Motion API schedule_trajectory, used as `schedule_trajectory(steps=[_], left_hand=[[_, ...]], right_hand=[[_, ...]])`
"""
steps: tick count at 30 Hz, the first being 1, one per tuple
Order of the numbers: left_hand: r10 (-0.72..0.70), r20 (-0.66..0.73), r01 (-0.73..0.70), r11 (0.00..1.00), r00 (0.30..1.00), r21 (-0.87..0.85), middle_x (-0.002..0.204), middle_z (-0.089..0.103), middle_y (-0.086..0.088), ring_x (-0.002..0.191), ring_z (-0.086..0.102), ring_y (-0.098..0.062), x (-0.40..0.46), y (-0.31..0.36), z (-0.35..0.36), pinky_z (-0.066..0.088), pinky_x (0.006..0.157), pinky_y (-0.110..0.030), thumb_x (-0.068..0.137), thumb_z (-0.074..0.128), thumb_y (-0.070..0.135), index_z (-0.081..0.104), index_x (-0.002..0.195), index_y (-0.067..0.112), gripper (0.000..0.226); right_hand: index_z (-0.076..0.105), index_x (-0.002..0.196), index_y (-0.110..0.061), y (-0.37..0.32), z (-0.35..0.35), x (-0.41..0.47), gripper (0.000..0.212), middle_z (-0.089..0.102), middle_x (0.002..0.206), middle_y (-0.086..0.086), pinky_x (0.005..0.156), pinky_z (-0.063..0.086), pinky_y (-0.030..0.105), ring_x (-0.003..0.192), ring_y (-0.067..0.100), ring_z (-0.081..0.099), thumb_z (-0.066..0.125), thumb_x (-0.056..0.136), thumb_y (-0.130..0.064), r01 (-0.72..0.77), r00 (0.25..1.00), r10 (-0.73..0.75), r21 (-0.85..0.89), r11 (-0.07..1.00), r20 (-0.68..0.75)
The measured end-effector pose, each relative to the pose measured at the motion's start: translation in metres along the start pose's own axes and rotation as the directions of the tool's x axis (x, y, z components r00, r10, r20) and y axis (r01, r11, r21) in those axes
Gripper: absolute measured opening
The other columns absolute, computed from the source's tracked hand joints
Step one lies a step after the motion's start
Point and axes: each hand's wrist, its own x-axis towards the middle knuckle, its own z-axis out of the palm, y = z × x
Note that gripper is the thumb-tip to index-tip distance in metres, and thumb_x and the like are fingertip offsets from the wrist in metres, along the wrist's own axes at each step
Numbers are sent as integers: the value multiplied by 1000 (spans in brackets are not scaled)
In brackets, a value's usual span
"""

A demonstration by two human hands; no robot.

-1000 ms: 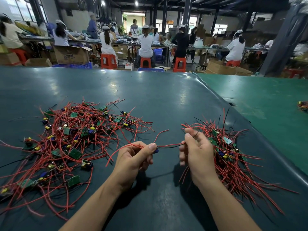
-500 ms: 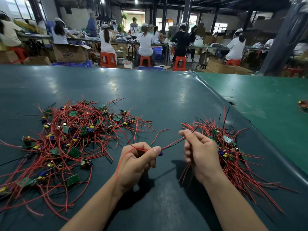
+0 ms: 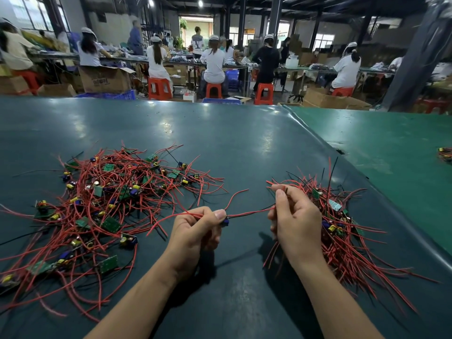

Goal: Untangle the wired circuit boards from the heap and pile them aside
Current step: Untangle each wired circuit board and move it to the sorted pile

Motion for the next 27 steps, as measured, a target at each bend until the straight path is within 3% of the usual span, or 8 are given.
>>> schedule_trajectory(steps=[7, 11, 14, 20, 22, 24, 25, 27], left_hand=[[25, 81, -34, 993, 996, 112, 43, 44, -2, 41, 31, -16, -3, -2, 4, 29, 42, -20, 70, 72, 38, 50, 49, 18, 36], [9, 77, -16, 996, 997, 87, 43, 43, -4, 40, 31, -15, -4, -2, 3, 30, 42, -17, 70, 72, 38, 49, 51, 17, 36], [-5, 64, 1, 998, 998, 57, 45, 44, -3, 41, 34, -13, -2, -2, 2, 27, 42, -19, 70, 72, 37, 48, 51, 19, 36], [-60, -133, 61, 998, 989, 7, 59, 53, 1, 47, 43, -12, 4, 0, 1, 34, 44, -21, 68, 78, 42, 61, 59, 23, 27], [-32, -212, 30, 999, 977, -10, 70, 64, -2, 62, 57, -16, 6, 2, 1, 47, 51, -23, 68, 70, 42, 67, 68, 21, 22], [-14, -226, -8, 995, 974, -99, 76, 70, -9, 73, 67, -20, 8, 4, 1, 55, 61, -26, 71, 65, 36, 67, 75, 12, 25], [-27, -222, -9, 987, 975, -158, 71, 69, -10, 68, 68, -21, 8, 6, 1, 56, 61, -27, 72, 66, 33, 65, 72, 12, 21], [-49, -205, 4, 977, 977, -214, 58, 60, -6, 49, 60, -18, 6, 10, 3, 52, 51, -27, 69, 72, 33, 60, 66, 14, 23]], right_hand=[[58, 92, -19, 0, -3, 1, 13, 61, 50, 4, 32, 37, 23, 33, 12, 46, 51, 99, -11, -148, 981, 165, 152, 977, -100], [66, 86, -20, 2, -3, 3, 14, 68, 68, 1, 40, 45, 24, 40, 9, 52, 59, 96, -14, -78, 991, 82, 41, 996, -108], [66, 87, -18, 1, -4, 5, 16, 70, 68, -1, 35, 42, 23, 38, 9, 50, 58, 96, -9, -121, 987, 139, 188, 975, -85], [62, 100, -7, 6, 0, 4, 11, 68, 58, 2, 33, 40, 21, 33, 12, 48, 53, 96, -2, -351, 936, 339, 168, 921, 94], [63, 109, -12, 10, 1, -1, 15, 71, 69, 2, 46, 49, 26, 46, 14, 57, 59, 94, -10, -255, 953, 266, -92, 963, 147], [60, 120, -27, 11, 2, -5, 30, 66, 93, -5, 71, 48, 29, 71, 14, 57, 66, 91, -25, 12, 981, 76, -443, 896, 181], [58, 123, -31, 9, 2, -7, 35, 62, 99, -7, 75, 45, 28, 75, 11, 53, 68, 90, -29, 103, 981, -10, -482, 870, 191], [68, 110, -29, 2, 4, -9, 21, 65, 91, -11, 68, 45, 20, 68, 5, 53, 69, 89, -33, 107, 976, -43, -303, 947, 212]])
